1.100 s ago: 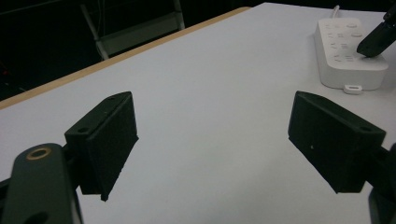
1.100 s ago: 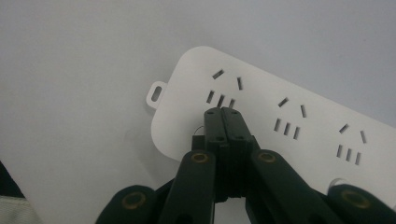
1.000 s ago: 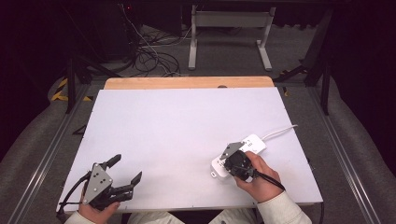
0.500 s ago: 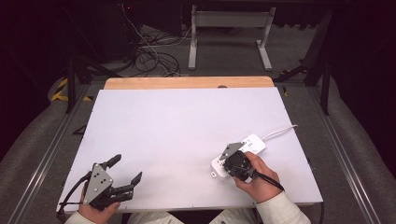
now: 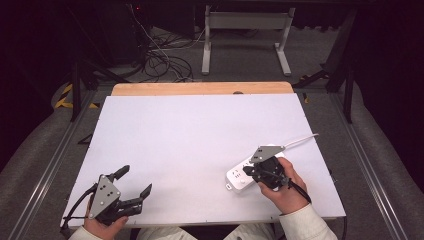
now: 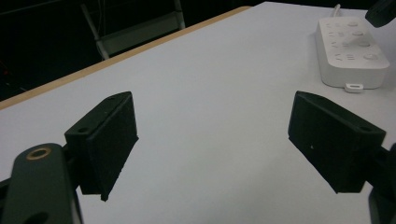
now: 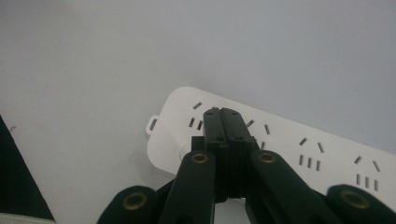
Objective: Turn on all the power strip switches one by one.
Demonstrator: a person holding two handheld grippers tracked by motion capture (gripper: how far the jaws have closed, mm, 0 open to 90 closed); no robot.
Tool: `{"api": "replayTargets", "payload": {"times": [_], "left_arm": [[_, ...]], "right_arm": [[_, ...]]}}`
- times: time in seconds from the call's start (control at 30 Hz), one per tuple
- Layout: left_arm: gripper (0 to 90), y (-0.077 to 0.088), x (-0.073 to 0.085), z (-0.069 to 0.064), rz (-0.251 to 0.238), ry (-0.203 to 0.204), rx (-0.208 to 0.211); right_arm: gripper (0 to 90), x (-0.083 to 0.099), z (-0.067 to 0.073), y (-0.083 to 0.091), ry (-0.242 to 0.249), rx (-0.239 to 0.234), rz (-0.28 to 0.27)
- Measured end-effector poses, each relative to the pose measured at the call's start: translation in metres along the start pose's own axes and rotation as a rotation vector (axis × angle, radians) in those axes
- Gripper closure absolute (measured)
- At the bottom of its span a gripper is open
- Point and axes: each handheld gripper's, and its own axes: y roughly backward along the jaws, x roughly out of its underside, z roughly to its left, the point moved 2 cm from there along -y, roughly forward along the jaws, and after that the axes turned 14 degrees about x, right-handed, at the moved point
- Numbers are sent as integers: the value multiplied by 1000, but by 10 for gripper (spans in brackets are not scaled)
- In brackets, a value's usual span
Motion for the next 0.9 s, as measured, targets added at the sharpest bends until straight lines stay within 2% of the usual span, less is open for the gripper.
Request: {"api": "replayTargets", "payload": {"times": [0.17, 0.43, 0.9], "left_arm": [[160, 1, 0, 1, 2, -5, -1], [160, 1, 0, 1, 3, -2, 0], [160, 1, 0, 0, -1, 6, 2]], "right_arm": [[900, 5, -8, -1, -18, 4, 11], [900, 9, -8, -13, -16, -6, 44], [900, 18, -15, -22, -24, 28, 88]]}}
